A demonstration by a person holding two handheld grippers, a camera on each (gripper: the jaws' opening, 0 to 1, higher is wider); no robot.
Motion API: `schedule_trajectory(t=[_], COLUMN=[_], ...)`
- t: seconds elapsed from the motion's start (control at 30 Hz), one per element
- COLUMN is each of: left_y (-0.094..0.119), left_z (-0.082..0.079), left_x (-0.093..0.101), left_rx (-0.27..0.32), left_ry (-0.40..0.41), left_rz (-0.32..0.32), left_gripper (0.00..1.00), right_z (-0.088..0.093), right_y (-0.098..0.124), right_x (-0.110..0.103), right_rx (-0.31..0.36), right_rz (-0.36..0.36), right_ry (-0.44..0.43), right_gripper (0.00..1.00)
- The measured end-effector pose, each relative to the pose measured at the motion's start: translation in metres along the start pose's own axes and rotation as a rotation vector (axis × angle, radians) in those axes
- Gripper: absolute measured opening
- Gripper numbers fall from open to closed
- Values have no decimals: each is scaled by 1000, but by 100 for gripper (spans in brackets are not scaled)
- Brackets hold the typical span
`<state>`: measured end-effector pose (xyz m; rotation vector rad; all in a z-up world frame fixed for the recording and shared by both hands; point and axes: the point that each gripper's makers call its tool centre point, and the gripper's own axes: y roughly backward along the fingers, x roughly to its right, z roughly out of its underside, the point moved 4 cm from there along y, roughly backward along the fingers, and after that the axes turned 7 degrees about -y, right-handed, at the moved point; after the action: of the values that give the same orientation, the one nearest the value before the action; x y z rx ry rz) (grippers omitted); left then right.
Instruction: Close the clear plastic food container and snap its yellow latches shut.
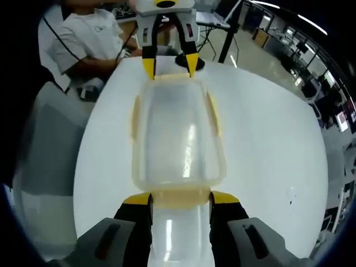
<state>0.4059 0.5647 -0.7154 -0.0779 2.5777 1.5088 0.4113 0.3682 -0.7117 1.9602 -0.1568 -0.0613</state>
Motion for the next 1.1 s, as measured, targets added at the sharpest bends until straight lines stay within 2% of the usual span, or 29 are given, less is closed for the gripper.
schedule_trajectory(t=[1.1], left_y=[-36], left_z=[-50], left_x=[3], left_rx=[13], left_ry=[10], left_rz=[20], left_gripper=[38], right_z=[63], right_y=[15], right_x=[4], right_rx=[7], right_rz=[-8], right_ry=[-19], right_gripper=[39])
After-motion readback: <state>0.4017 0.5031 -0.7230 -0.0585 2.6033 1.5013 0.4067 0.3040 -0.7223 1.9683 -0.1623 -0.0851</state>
